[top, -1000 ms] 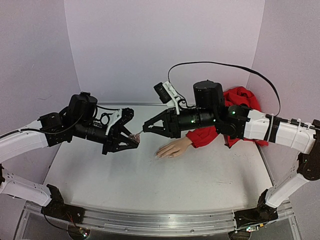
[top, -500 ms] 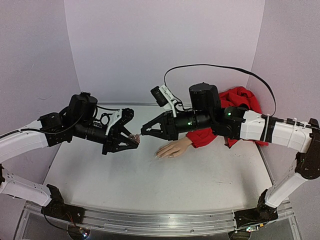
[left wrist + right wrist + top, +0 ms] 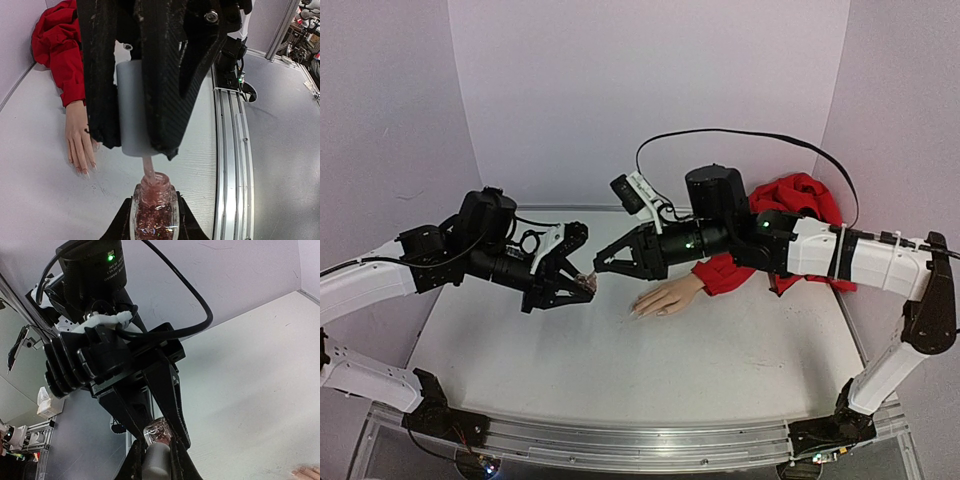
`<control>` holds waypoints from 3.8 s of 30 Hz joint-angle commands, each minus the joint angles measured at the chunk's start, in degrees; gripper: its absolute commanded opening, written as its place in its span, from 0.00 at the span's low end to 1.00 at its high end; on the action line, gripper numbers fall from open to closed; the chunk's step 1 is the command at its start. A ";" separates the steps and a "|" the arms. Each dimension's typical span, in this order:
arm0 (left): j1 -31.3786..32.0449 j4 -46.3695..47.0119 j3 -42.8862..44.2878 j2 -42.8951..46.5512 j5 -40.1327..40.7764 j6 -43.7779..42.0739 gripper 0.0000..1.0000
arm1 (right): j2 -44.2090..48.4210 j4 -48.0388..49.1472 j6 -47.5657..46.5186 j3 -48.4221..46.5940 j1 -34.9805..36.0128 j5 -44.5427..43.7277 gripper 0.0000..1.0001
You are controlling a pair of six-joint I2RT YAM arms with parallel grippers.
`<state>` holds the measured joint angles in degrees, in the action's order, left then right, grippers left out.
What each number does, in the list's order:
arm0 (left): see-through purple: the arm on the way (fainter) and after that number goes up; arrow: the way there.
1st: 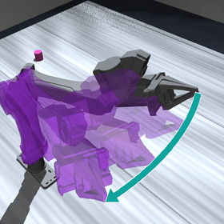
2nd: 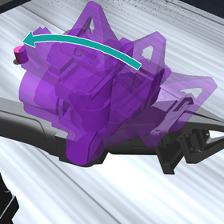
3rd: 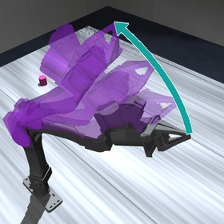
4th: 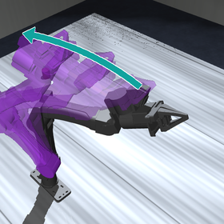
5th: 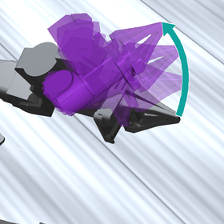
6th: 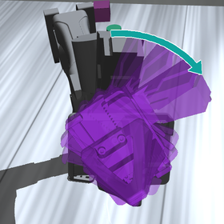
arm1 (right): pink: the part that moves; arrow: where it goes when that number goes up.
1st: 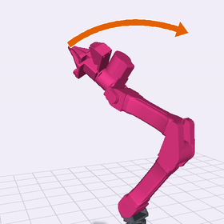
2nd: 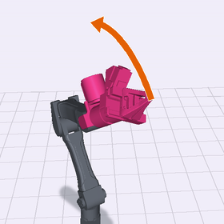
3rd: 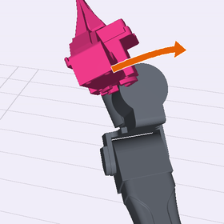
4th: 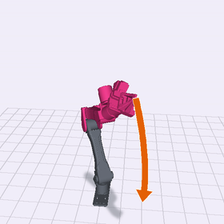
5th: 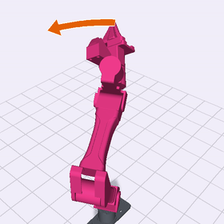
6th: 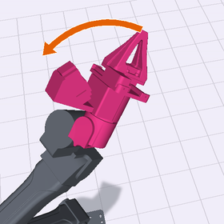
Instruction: Paint the nails
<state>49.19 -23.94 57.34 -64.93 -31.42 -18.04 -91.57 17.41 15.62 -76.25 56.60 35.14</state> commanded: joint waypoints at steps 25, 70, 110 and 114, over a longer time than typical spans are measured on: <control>0.47 4.78 2.26 1.41 -9.46 -0.46 0.00 | -4.48 -1.38 -8.04 -0.52 1.06 14.38 0.00; 2.80 33.06 -16.17 6.34 25.36 20.70 0.00 | -0.19 -8.26 8.15 -4.56 -0.20 -17.76 0.85; 0.82 26.78 -2.15 -0.41 -13.13 27.57 0.00 | -3.06 13.53 4.62 -1.00 -3.19 23.99 0.00; 0.86 26.84 -2.82 1.04 -4.48 24.56 0.00 | -2.88 13.55 5.74 0.56 -2.37 19.04 0.00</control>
<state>50.39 -0.12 51.81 -66.06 -44.62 9.80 -94.74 27.94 19.64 -76.90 52.71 57.71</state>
